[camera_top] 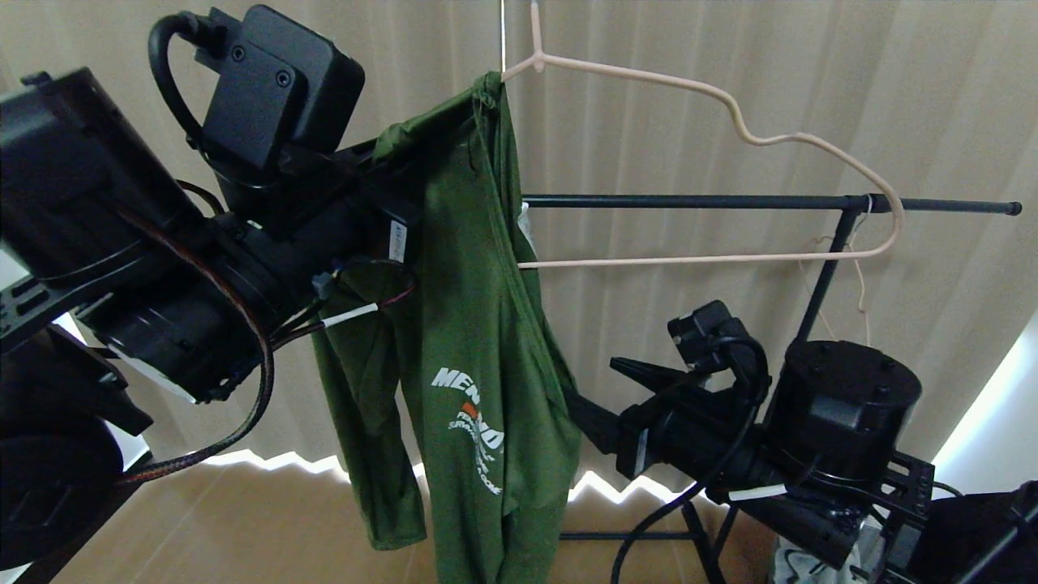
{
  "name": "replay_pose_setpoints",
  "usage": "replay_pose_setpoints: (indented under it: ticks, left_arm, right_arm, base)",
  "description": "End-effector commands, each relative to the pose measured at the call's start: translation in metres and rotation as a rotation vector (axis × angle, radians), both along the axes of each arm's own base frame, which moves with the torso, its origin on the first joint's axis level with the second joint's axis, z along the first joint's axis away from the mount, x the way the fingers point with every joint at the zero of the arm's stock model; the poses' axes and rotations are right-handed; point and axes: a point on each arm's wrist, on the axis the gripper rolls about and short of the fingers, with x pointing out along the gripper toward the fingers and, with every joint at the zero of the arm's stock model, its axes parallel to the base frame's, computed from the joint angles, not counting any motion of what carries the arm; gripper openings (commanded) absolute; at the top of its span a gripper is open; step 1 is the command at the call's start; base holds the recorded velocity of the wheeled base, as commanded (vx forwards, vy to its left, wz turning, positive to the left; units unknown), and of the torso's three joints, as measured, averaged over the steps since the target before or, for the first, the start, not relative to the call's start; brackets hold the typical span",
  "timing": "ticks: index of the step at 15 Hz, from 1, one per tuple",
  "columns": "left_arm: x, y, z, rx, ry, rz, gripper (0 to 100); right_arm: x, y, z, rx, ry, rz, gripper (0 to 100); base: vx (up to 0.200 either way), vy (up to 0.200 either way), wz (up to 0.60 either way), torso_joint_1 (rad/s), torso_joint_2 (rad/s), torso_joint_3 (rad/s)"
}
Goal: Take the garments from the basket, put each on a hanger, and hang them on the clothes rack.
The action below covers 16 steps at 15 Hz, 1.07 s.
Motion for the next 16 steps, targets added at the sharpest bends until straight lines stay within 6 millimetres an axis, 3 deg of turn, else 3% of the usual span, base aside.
replay_pose_setpoints:
  ticks: [1,3,5,8,10,16]
  left_arm:
    - [0.002,0.001,0.0,0.002,-0.001,0.009,0]
    - [0.005,0.005,0.0,0.004,-0.001,0.028,0]
    - [0.013,0.018,-0.008,0.022,0.024,0.082,0]
    - [0.019,0.038,-0.031,0.088,0.086,0.16,0]
    - [0.02,0.048,-0.045,0.166,0.111,0.204,0]
    - [0.018,0.059,-0.064,0.265,0.153,0.247,0]
  right_arm:
    - [-0.01,-0.012,0.001,-0.008,0.003,-0.019,0]
    - [-0.015,-0.022,0.005,-0.003,-0.002,-0.038,0]
    - [-0.016,-0.044,0.013,0.008,-0.026,-0.103,0]
    - [0.003,-0.08,0.027,0.015,-0.085,-0.252,0]
    - [0.017,-0.092,0.04,0.032,-0.133,-0.314,0]
    - [0.029,-0.09,0.067,0.074,-0.197,-0.326,0]
  base:
    - [0.0,0.0,0.0,0.0,0.0,0.0]
    - [0.0,0.0,0.0,0.0,0.0,0.0]
    - [0.0,0.0,0.0,0.0,0.0,0.0]
    - [0.0,0.0,0.0,0.0,0.0,0.0]
    - [0.0,0.0,0.0,0.0,0.0,0.0]
    - [0.0,0.0,0.0,0.0,0.0,0.0]
